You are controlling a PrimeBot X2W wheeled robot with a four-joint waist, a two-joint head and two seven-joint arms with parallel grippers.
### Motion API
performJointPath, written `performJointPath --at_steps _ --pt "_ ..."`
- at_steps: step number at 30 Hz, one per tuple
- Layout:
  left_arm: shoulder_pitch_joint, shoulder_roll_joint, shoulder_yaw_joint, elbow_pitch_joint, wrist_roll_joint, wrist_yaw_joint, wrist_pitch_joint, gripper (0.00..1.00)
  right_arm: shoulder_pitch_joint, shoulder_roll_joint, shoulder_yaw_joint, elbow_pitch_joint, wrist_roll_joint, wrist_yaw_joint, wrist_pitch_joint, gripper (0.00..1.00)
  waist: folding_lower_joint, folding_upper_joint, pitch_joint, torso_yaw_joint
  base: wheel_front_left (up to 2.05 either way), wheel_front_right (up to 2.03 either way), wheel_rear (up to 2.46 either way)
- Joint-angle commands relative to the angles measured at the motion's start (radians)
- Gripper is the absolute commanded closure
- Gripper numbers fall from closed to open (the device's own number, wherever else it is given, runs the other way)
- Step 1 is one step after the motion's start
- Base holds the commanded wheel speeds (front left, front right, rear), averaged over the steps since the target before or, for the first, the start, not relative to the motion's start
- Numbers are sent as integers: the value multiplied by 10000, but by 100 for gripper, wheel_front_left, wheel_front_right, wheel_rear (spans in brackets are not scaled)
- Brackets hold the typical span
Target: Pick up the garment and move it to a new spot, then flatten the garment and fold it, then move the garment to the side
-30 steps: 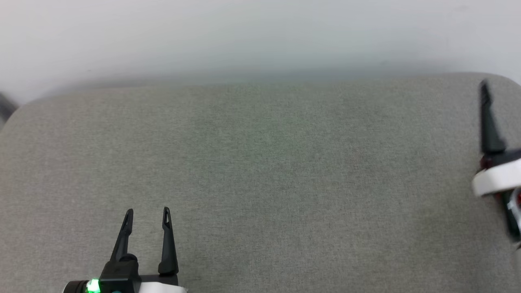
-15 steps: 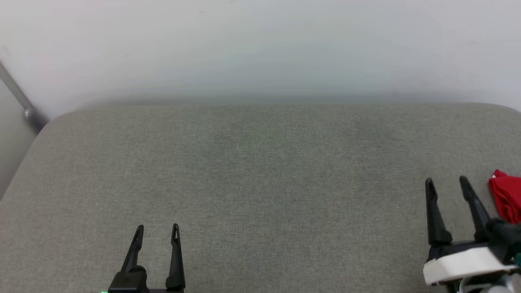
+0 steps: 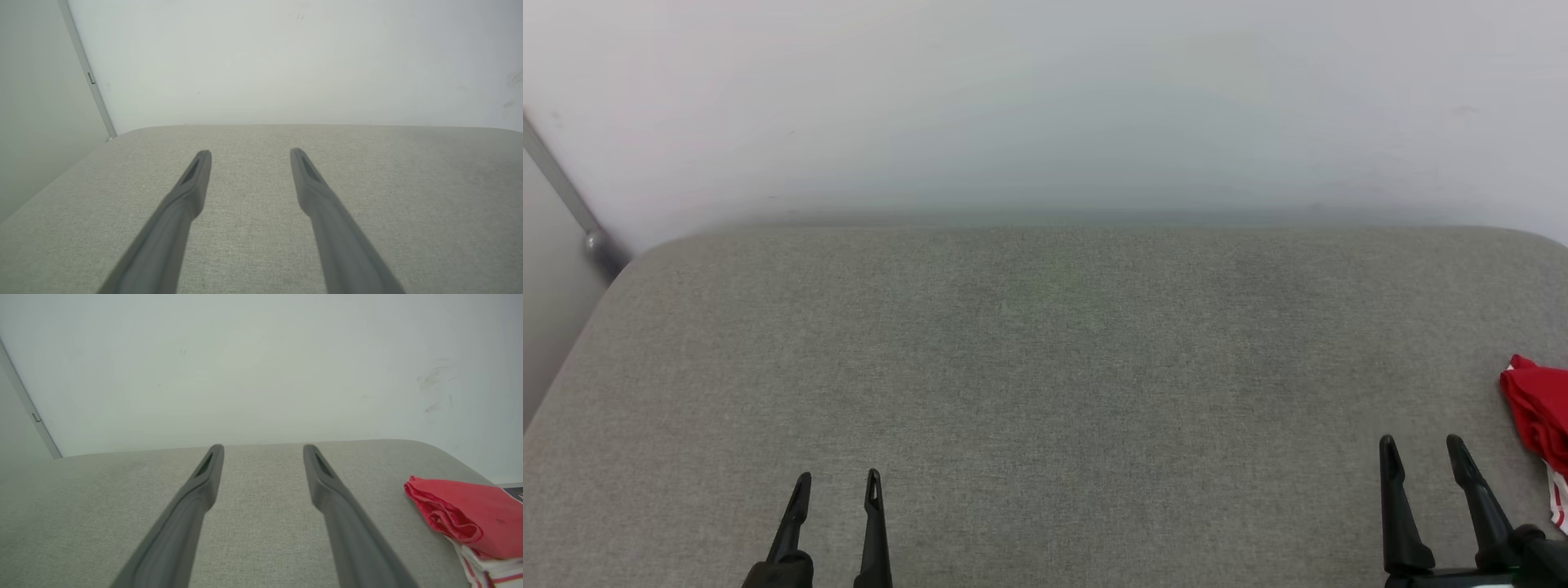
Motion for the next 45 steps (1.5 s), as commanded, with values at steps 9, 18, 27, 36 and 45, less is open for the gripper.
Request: performJointPath --at_steps 9,18,27,36,45 --pt "165 -22 97 73 -117 -141 -21 0 435 54 103 -247 312 -6 -14 0 1 0 -74 -17 0 0 0" --pt "113 -10 157 398 -117 -152 25 100 354 10 137 109 320 2 14 100 1 0 -73 -17 0 0 0" --pt "-135 67 214 613 -1629 -303 301 100 74 -62 193 421 1742 2 281 100 1 0 -41 -34 0 0 0" --pt "-528 159 301 878 -3467 -537 637 100 -321 -146 231 715 3465 1 625 100 1 0 -1 -57 0 0 0" --pt "-869 225 391 1102 -5101 -747 946 100 -660 -204 244 964 4993 1 952 100 1 0 39 -79 0 0 0"
